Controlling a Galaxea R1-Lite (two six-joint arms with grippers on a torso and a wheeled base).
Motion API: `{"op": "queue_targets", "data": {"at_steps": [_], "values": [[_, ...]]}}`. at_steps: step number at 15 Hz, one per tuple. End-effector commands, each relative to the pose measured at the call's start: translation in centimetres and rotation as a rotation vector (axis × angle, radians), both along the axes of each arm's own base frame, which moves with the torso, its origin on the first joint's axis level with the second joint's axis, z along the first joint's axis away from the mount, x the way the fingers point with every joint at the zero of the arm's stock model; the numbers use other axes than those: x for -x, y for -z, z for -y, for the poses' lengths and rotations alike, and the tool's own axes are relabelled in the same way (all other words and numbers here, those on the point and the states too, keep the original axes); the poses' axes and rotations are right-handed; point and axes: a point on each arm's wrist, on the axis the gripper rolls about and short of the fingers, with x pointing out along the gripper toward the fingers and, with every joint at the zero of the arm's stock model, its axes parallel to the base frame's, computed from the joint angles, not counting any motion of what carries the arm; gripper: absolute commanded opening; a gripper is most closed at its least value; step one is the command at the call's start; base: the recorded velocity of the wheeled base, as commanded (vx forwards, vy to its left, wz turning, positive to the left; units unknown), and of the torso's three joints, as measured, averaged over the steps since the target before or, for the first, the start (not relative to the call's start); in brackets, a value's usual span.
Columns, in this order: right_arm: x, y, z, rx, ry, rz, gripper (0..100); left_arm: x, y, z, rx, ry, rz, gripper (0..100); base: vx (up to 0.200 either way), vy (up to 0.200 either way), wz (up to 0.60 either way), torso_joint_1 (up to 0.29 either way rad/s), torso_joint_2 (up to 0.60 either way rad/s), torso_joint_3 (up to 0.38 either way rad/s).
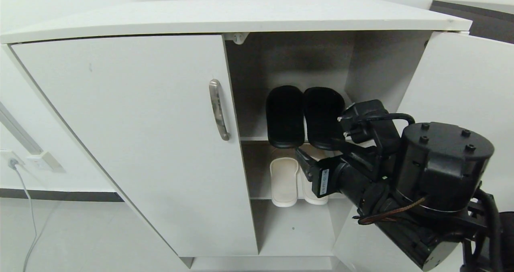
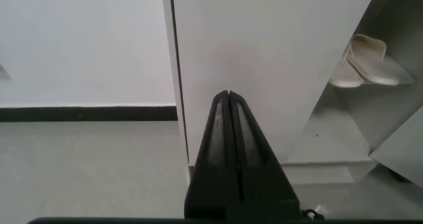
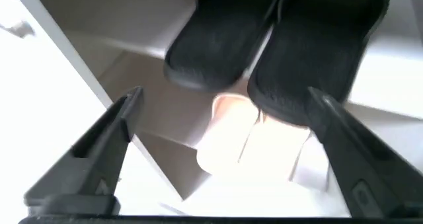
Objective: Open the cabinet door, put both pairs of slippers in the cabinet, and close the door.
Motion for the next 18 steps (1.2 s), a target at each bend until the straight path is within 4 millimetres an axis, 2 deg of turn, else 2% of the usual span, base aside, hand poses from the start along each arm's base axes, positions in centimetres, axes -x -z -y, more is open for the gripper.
{"op": "queue_targets", "data": {"at_steps": [1, 8, 18], "values": [[-0.16, 0.80, -0.25, 0.022, 0.001, -0.015, 0, -0.01, -0.01, 0.00, 0.000, 0.000, -0.001, 0, 0.000, 0.000, 0.00, 0.000, 0.00, 0.000], [-0.15, 0.97, -0.23, 0.029, 0.005, -0.018, 0, -0.01, -0.01, 0.00, 0.000, -0.002, -0.001, 0, 0.000, 0.000, 0.00, 0.000, 0.00, 0.000], [-0.15, 1.70, -0.29, 0.065, 0.009, -0.026, 0, -0.01, -0.01, 0.00, 0.000, -0.002, -0.001, 0, -0.200, 0.000, 0.00, 0.001, 0.00, 0.001]]}}
